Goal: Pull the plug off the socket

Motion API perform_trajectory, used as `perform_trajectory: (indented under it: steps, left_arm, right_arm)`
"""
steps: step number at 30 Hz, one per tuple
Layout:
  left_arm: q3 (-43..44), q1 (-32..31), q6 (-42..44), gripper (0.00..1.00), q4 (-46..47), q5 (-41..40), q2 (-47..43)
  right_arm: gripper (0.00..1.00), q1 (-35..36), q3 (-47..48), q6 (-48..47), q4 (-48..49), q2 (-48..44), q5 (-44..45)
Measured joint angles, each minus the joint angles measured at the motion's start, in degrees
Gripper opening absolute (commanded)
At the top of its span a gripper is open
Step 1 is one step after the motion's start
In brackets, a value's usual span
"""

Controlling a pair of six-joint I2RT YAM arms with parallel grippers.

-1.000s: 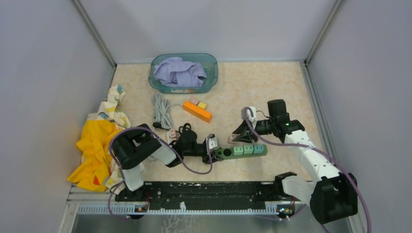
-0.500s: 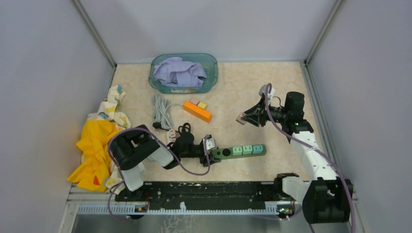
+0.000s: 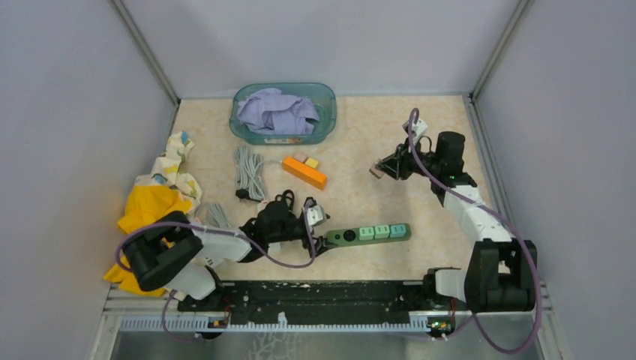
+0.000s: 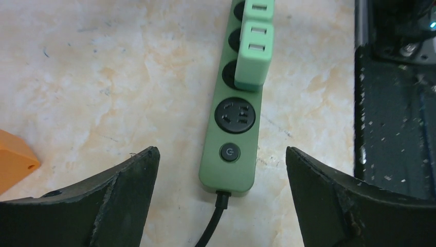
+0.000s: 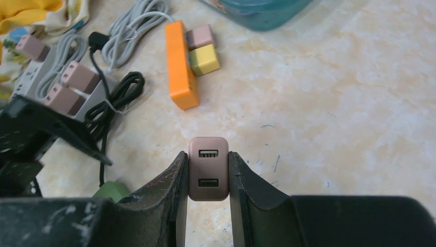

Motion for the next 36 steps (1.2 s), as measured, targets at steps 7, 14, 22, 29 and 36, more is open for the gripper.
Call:
perform_trajectory:
  steps: [7, 14, 22, 29, 36]
  left_arm:
    - [-0.7, 0.0, -4.8, 0.98, -10.7, -0.7, -17.3]
    - [-4.3, 0.3, -13.1, 1.00, -19.7, -3.0, -34.9]
    - [-6.6, 0.5, -21.4, 1.00, -25.9, -5.2, -44.5]
    - [-6.6, 0.6, -24.0, 1.00, -26.3, -7.2, -48.4]
    - [-7.0, 0.7, -25.3, 1.00, -26.0, -7.1, -48.8]
  right_arm:
    - [0.05, -1.7, 3.0, 9.1, 5.0, 9.6, 7.0]
    - [0.05, -4.9, 11.2, 14.3, 6.2, 22.6, 10.3]
    - [0.09, -4.9, 22.3, 15.0, 2.6, 36.6, 12.4]
    - [0.48, -4.9, 28.5, 16.6, -2.1, 44.5, 11.5]
    - [0.75, -5.7, 31.1, 16.1, -5.7, 45.5, 11.8]
